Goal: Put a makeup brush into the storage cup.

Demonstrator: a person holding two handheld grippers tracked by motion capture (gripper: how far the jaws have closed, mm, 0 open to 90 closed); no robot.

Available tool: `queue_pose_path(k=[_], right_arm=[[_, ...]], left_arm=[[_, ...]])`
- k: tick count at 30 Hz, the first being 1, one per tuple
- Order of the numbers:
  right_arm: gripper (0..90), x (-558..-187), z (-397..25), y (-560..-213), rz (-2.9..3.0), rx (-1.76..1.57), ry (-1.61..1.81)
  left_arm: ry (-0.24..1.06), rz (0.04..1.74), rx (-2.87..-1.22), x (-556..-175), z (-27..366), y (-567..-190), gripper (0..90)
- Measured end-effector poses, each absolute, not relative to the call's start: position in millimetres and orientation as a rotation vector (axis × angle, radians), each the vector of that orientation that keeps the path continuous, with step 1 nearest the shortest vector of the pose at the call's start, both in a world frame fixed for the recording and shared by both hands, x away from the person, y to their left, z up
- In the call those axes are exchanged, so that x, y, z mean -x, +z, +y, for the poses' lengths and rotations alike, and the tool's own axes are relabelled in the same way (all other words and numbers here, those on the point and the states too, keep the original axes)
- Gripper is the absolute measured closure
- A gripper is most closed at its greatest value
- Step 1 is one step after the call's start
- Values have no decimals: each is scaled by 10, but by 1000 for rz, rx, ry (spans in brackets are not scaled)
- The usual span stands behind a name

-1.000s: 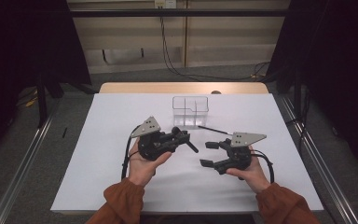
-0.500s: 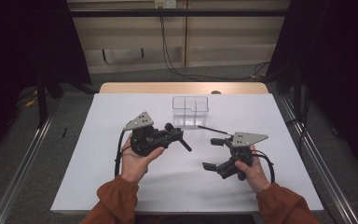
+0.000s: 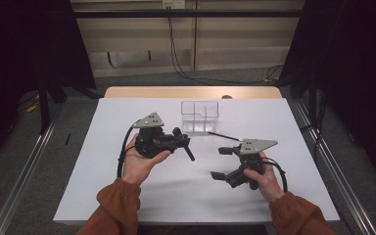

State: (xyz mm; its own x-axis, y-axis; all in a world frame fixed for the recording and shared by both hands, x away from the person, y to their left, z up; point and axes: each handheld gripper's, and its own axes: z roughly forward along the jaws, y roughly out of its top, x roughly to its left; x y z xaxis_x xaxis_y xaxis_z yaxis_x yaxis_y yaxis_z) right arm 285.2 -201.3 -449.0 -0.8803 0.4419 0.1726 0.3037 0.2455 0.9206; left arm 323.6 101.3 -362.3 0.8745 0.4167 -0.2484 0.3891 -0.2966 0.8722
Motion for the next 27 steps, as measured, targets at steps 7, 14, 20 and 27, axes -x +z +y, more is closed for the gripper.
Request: queue_pose_path(k=[7, 14, 20, 27], right_arm=[[30, -2872, -2004, -4504, 2352, -722, 1714], [37, -2909, -1927, -4426, 2319, -671, 1733], [49, -2933, -1752, -4386, 2336, -627, 1731], [37, -2946, -1535, -4419, 2394, -572, 1777]], left_arm=[[11, 619, -2010, -3336, 861, -3689, 797], [-2, 615, -2065, -3346, 791, -3665, 797], [-29, 589, -2053, -3310, 832, -3707, 796], [-29, 602, -2053, -3301, 873, -3748, 797]])
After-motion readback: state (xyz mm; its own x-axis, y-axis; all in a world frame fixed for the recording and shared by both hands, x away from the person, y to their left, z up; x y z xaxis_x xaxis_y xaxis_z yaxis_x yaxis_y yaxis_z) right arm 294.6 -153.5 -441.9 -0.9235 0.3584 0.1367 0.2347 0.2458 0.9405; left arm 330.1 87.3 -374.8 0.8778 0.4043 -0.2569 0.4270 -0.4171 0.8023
